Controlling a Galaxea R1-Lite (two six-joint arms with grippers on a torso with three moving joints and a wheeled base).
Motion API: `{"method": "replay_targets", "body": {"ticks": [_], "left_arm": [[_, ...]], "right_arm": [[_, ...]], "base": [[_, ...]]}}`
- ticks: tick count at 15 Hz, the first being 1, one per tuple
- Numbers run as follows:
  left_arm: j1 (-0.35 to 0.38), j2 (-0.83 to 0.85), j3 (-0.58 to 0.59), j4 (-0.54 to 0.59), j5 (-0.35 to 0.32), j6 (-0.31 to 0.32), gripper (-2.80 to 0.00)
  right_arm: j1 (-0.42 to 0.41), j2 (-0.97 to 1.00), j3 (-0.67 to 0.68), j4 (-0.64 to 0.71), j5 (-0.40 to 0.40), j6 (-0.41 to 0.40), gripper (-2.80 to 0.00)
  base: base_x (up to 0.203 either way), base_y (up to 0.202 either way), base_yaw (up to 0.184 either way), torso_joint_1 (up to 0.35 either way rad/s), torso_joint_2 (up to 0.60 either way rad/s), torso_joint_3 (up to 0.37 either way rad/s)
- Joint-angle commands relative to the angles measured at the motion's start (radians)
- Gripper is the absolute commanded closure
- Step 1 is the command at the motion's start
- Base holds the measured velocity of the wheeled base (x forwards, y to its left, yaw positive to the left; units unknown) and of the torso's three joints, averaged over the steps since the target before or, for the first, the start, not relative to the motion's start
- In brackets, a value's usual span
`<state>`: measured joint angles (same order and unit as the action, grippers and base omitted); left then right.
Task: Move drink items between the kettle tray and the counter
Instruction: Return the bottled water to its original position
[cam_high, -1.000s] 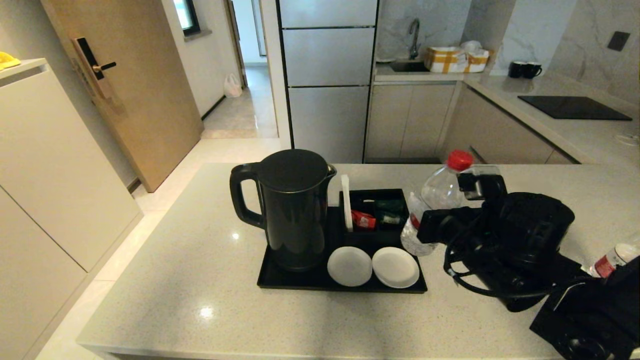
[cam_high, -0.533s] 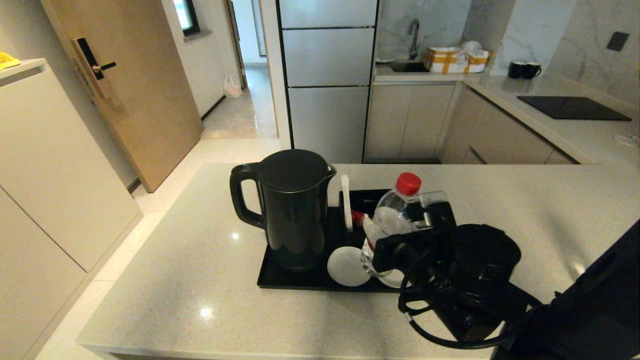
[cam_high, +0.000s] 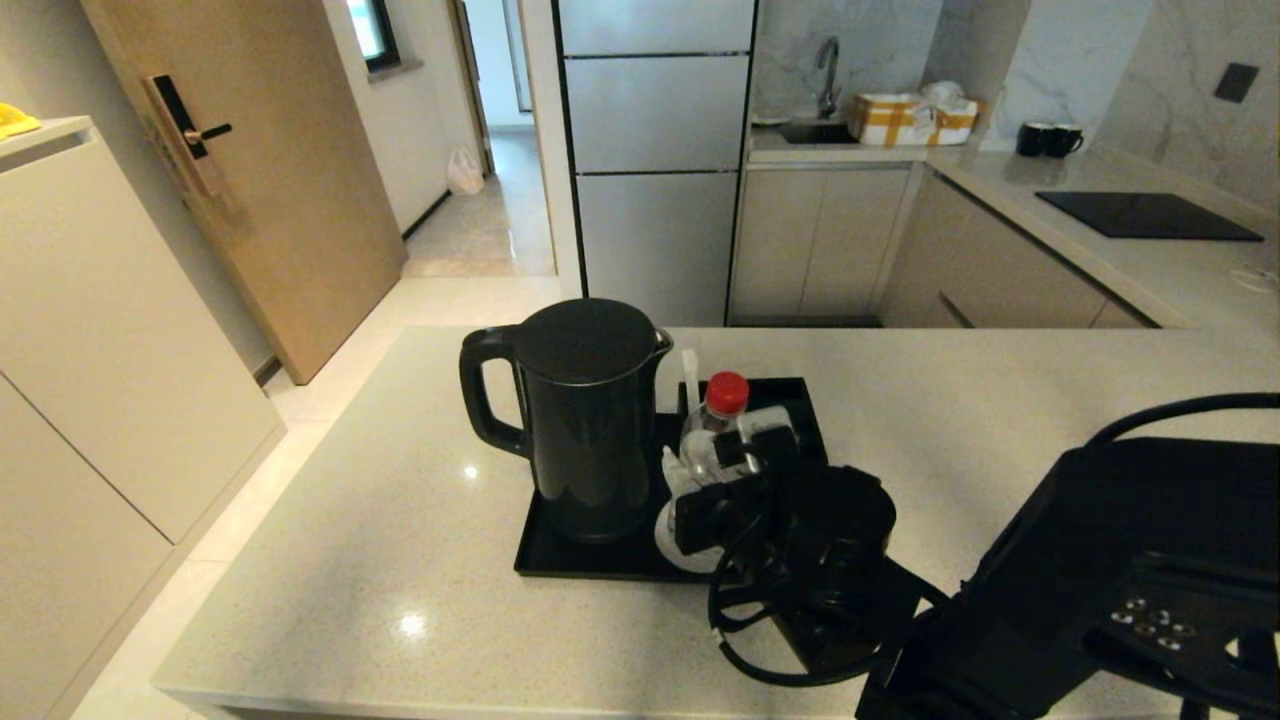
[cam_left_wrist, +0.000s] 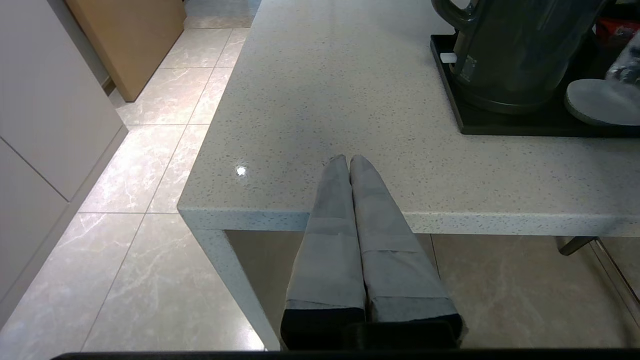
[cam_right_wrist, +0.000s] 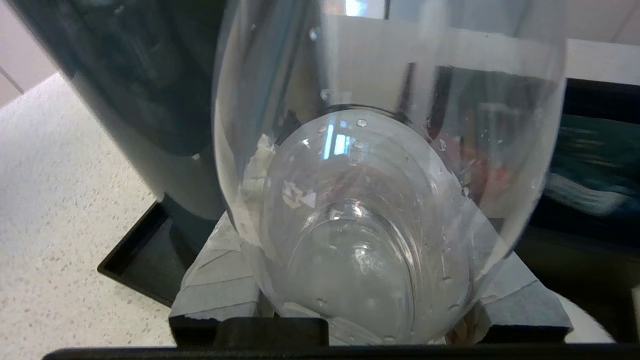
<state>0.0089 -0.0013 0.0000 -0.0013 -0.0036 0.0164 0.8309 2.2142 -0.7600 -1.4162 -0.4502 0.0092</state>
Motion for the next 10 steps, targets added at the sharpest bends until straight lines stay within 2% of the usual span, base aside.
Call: {"method": "replay_targets", "body": {"ticks": [1,3,10], "left_arm": [[0.0,0.001,0.002,0.0,0.001,0.0,0.0],[0.0,0.001,0.002,0.0,0.001,0.0,0.0],[0.0,0.001,0.002,0.0,0.001,0.0,0.0]], "right_arm": [[-0.004,0.069,-0.047,-0.007,-0.003,-0.016,0.0],[-0.026,0.114,-0.086,-0.006,-0.004,-0.036,0.0],[-0.05,0.134,-0.07,-0.009,-0.002,-0.034,0.0]], "base": [[0.0,0.0,0.0,0.0,0.0,0.0],[0.0,0.0,0.0,0.0,0.0,0.0],[0.0,0.0,0.0,0.0,0.0,0.0]]}}
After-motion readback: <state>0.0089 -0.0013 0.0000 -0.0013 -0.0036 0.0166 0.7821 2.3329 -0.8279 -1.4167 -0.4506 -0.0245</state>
